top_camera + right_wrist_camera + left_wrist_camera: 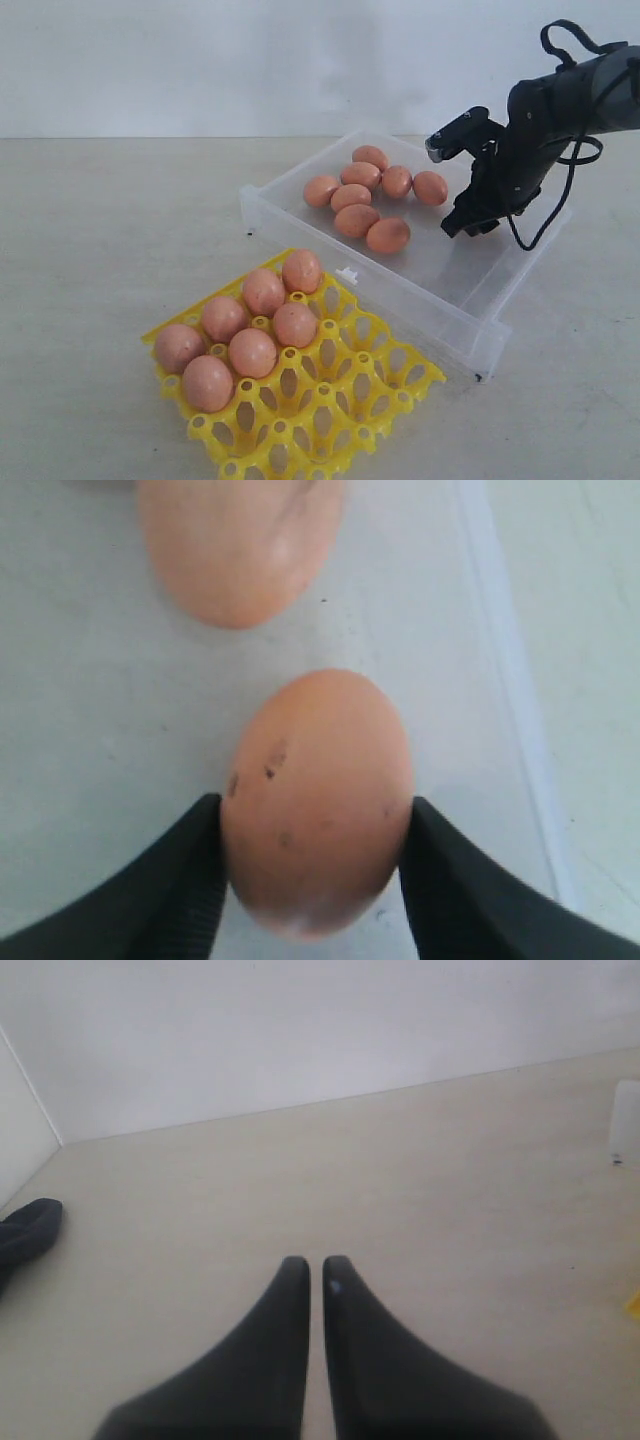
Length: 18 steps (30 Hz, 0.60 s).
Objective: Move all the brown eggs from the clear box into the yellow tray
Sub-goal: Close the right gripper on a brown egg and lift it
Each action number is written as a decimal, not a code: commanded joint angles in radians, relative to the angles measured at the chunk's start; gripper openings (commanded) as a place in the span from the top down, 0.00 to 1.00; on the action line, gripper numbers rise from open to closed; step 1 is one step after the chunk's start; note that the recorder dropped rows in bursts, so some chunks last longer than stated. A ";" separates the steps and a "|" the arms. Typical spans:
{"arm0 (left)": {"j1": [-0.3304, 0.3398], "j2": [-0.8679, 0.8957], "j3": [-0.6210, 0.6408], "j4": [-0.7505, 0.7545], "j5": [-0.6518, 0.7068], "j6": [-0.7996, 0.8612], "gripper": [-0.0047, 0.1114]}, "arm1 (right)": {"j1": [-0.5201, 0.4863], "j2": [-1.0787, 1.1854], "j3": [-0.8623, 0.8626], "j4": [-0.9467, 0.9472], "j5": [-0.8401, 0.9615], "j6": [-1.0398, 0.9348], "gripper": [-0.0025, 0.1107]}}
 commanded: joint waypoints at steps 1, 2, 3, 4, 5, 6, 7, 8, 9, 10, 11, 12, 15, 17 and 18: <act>0.001 -0.003 0.003 0.001 0.000 -0.004 0.92 | -0.007 0.003 -0.004 0.003 -0.006 0.002 0.56; 0.001 -0.003 0.003 0.001 0.000 -0.004 0.92 | -0.007 0.003 -0.004 0.003 -0.009 0.002 0.56; 0.001 -0.003 0.003 0.001 0.000 -0.004 0.92 | -0.007 0.003 -0.004 0.003 -0.016 0.002 0.57; 0.001 -0.003 0.003 0.001 0.000 -0.004 0.92 | -0.007 0.003 -0.004 0.003 -0.028 0.002 0.58; 0.001 -0.003 0.003 0.001 0.000 -0.004 0.92 | -0.007 0.003 -0.004 0.003 -0.037 0.010 0.60; 0.001 -0.003 0.003 0.001 0.000 -0.004 0.92 | -0.007 0.003 -0.004 0.003 -0.043 0.014 0.66; 0.001 -0.003 0.003 0.001 0.000 -0.004 0.92 | -0.007 0.003 -0.004 0.003 -0.046 0.014 0.73; 0.001 -0.003 0.003 0.001 0.000 -0.004 0.92 | -0.007 0.003 -0.004 0.003 -0.048 0.016 0.81; 0.001 -0.003 0.003 0.001 0.000 -0.004 0.92 | -0.007 0.003 -0.004 0.003 -0.051 0.016 0.90; 0.001 -0.003 0.003 0.001 0.000 -0.004 0.92 | -0.007 0.003 -0.004 0.003 -0.052 0.016 0.98; 0.001 -0.003 0.003 0.001 0.000 -0.004 0.92 | -0.007 0.003 -0.004 0.003 -0.054 0.019 0.97; 0.001 -0.003 0.003 0.001 0.000 -0.004 0.92 | -0.007 0.003 -0.004 0.003 -0.057 0.019 0.98; 0.001 -0.003 0.003 0.001 0.000 -0.004 0.92 | -0.007 0.003 -0.004 0.003 -0.067 0.019 0.98; 0.001 -0.003 0.003 0.001 0.000 -0.004 0.92 | -0.007 0.001 -0.004 0.003 -0.062 0.022 0.98; 0.001 -0.003 0.003 0.001 0.000 -0.004 0.92 | -0.007 -0.004 -0.004 0.003 -0.057 0.030 0.98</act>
